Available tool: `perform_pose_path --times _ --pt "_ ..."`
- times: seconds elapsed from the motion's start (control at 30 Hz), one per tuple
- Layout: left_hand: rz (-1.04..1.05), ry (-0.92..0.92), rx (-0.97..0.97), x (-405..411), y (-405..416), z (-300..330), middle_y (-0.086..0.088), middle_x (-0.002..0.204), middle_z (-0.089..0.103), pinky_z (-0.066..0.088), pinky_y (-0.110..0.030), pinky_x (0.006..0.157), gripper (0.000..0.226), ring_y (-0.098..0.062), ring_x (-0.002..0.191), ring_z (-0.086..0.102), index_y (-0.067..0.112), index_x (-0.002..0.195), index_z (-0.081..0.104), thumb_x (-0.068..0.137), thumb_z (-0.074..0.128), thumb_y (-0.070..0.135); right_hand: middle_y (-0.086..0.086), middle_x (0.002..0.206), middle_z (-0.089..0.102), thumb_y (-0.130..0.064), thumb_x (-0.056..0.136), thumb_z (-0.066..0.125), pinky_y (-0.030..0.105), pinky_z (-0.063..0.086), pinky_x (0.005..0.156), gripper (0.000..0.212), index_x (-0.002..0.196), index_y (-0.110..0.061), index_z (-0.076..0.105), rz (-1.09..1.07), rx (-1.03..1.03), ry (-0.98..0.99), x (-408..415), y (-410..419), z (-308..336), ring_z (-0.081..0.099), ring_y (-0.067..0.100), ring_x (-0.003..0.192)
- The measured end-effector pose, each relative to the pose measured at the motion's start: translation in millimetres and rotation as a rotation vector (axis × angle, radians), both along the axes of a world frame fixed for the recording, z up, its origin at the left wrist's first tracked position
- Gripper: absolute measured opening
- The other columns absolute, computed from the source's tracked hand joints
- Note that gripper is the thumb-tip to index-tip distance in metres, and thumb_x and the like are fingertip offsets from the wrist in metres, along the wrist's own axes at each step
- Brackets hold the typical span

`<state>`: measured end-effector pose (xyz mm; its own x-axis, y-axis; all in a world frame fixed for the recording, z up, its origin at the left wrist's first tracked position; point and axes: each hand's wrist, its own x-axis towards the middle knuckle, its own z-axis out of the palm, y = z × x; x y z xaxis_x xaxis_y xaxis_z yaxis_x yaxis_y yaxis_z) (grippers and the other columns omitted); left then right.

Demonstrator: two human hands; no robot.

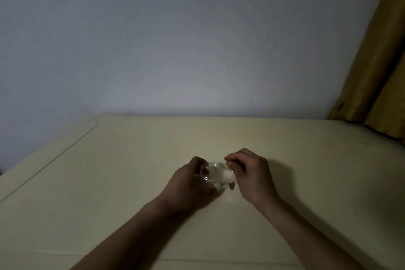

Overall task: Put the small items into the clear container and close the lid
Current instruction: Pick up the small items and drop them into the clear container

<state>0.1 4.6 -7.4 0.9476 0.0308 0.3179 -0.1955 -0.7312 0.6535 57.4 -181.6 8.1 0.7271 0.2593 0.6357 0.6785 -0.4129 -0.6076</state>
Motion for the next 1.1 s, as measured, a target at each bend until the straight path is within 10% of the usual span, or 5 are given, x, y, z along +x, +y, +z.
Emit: perform_pose_path --times 0.57,1.1 --pt "0.0 0.016 -0.007 -3 -2 2 0.0 0.105 0.073 0.055 -0.038 0.083 0.061 -0.02 0.093 0.069 0.018 0.121 0.052 0.072 0.085 0.036 -0.013 0.081 0.069 0.001 0.081 0.07 0.009 0.044 0.069 0.019 0.088 -0.016 0.075 0.147 0.123 0.106 -2 28 -14 0.065 0.003 0.08" --pt "-0.004 0.02 0.0 -2 0 0 -0.001 0.111 0.073 0.054 -0.039 0.087 0.066 -0.022 0.098 0.069 0.018 0.122 0.051 0.07 0.086 0.038 -0.011 0.089 0.071 -0.002 0.086 0.067 0.015 0.048 0.063 0.019 0.092 -0.019 0.075 0.09 0.169 0.11 2 16 -8 0.064 0.007 0.079"
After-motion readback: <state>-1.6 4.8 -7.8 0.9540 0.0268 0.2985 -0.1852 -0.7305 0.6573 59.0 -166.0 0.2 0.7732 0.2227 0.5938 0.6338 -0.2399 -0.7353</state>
